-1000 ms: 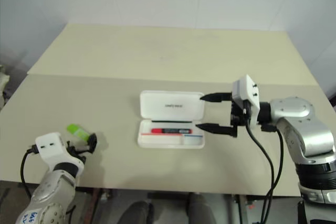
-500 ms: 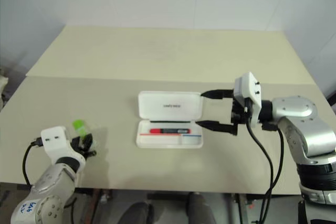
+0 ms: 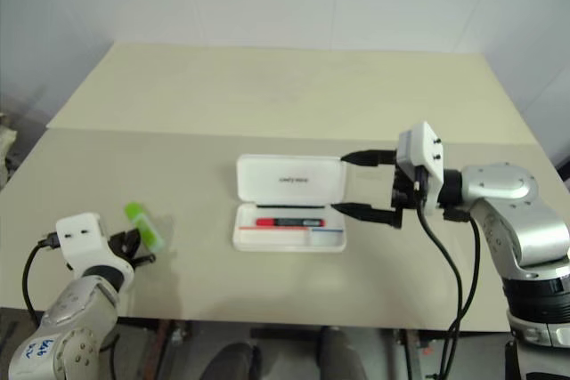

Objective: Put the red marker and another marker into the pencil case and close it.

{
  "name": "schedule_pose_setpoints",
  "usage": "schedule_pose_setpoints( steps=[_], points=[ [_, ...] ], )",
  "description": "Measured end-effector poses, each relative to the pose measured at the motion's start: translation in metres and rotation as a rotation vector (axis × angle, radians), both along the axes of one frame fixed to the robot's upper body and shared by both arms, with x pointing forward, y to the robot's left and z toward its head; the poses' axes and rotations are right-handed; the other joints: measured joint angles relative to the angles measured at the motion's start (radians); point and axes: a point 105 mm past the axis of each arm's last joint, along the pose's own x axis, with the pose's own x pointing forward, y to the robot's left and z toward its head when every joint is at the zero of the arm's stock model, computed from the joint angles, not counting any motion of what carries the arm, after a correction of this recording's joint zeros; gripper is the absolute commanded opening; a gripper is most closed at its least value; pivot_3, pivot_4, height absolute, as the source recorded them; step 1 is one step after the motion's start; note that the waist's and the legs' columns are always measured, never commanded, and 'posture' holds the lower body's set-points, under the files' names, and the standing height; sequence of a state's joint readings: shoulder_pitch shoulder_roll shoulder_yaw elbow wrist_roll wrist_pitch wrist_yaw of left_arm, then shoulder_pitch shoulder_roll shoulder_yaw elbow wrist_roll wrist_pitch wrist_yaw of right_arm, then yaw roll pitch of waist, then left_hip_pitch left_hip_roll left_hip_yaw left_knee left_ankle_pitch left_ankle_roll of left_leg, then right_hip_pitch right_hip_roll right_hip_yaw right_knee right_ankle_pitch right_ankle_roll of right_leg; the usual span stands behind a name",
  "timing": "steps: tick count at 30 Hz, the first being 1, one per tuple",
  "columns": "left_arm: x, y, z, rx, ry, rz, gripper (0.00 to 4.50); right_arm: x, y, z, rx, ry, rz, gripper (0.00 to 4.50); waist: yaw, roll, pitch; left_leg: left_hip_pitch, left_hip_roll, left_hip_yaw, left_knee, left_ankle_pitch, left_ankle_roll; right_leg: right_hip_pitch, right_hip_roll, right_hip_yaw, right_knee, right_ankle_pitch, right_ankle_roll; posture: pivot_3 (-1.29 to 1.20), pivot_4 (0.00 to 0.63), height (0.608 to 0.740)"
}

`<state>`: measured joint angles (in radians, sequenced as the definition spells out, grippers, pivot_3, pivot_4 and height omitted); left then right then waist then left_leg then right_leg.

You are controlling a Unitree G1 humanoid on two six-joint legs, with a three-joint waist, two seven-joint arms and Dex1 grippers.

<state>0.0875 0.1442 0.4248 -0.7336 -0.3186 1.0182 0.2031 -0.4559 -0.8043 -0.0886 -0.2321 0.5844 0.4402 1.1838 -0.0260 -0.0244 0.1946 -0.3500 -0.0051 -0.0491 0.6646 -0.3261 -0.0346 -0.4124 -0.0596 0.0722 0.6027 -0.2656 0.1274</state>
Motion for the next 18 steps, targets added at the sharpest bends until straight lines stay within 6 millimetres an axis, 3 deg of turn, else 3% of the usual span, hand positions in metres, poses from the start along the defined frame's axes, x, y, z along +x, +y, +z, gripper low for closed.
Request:
schedule_pose_setpoints(
  steps=[6,11,18],
  points=[
    [0.002,-0.021,0.002,-0.036,-0.026,-0.072,2.89,0.0,-0.001,-0.002,0.0,0.009,-0.003,4.5,0.004,0.0,0.0,-0.003,0.0,-0.001,0.0,0.0,0.001,0.0,-0.001,-0.001,-0.006,0.001,-0.001,0.0,0.15,0.74],
    [-0.001,-0.024,-0.003,-0.038,-0.004,-0.085,4.49,0.0,-0.001,-0.003,0.001,0.013,-0.005,4.5,0.002,0.0,0.0,-0.004,0.0,-0.002,-0.002,-0.002,0.001,-0.001,-0.001,-0.003,-0.008,0.002,0.002,0.0,0.15,0.74],
    [0.002,-0.025,0.001,-0.004,0.019,-0.1,4.49,0.0,-0.001,-0.003,0.002,0.013,-0.004,4.5,0.003,0.0,0.0,-0.005,0.0,-0.005,-0.002,-0.002,0.001,-0.001,-0.002,-0.006,-0.01,0.002,0.002,0.0,0.15,0.74]
  ],
)
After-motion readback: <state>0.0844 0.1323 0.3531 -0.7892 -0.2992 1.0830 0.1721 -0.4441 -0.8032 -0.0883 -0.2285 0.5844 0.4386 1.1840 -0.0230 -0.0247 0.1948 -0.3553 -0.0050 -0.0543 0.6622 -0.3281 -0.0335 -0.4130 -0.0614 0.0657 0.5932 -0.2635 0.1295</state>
